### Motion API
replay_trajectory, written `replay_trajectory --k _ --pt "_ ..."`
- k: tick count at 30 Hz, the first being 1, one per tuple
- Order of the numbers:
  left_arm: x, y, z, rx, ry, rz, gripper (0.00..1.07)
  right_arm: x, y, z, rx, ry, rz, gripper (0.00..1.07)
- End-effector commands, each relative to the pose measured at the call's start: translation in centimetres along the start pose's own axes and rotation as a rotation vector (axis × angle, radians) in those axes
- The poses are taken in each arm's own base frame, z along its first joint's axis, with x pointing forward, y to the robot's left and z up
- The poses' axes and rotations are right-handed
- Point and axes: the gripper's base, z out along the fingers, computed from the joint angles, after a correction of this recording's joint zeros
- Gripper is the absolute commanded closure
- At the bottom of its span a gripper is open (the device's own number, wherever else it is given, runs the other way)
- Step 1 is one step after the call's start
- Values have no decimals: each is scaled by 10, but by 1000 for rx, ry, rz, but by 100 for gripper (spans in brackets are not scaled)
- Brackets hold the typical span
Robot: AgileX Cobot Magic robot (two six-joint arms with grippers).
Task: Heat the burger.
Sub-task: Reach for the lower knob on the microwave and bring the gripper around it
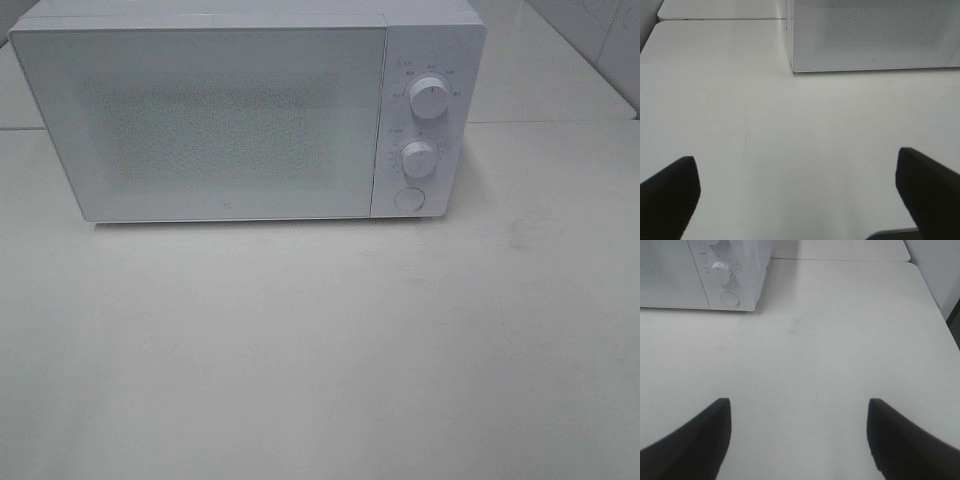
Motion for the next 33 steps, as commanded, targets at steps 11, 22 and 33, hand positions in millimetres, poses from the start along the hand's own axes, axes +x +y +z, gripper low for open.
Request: replay_trajectory --k 11,22,33 --pt "0 -3 -1 -53 -42 -48 6 2 0 -3 7 -35 -1 33" --pt "0 -3 -1 -54 -42 -47 6 2 0 -3 7 -35 -1 33" --pt "0 -3 -1 -54 -42 -47 6 2 0 -3 7 -35 -1 33"
